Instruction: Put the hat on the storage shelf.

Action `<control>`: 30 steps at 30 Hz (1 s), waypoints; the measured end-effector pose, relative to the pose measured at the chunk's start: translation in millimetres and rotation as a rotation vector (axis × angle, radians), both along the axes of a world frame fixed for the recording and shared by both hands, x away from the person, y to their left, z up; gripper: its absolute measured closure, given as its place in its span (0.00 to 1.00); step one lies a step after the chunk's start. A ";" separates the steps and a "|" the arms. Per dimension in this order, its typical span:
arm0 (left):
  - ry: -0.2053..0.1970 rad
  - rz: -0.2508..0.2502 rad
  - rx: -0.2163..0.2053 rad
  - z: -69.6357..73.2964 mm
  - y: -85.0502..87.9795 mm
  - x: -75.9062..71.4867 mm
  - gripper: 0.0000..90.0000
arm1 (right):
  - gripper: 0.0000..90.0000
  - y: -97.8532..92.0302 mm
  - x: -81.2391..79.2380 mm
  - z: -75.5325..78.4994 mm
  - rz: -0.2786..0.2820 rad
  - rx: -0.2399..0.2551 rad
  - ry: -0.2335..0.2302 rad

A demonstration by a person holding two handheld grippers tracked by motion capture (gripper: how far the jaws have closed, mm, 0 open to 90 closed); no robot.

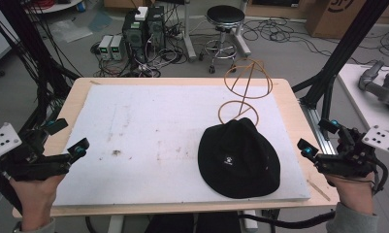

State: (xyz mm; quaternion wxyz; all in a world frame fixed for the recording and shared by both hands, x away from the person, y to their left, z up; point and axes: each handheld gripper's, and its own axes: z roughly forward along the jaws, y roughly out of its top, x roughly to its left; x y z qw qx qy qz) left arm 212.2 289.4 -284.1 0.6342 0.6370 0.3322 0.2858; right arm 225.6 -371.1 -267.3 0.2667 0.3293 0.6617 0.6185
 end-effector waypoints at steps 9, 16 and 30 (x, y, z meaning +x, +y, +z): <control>0.003 -0.003 -0.002 -0.1 -0.9 0.0 0.11 | 0.02 -4.1 -1.4 -0.2 -0.008 0.010 0.003; 0.005 -0.003 -0.011 -0.1 0.5 0.0 0.11 | 0.02 -8.5 -2.6 0.2 -0.021 0.014 0.000; 0.014 0.001 0.008 -0.6 -0.8 -6.4 0.11 | 0.02 -7.3 10.0 -5.3 -0.058 -0.004 -0.010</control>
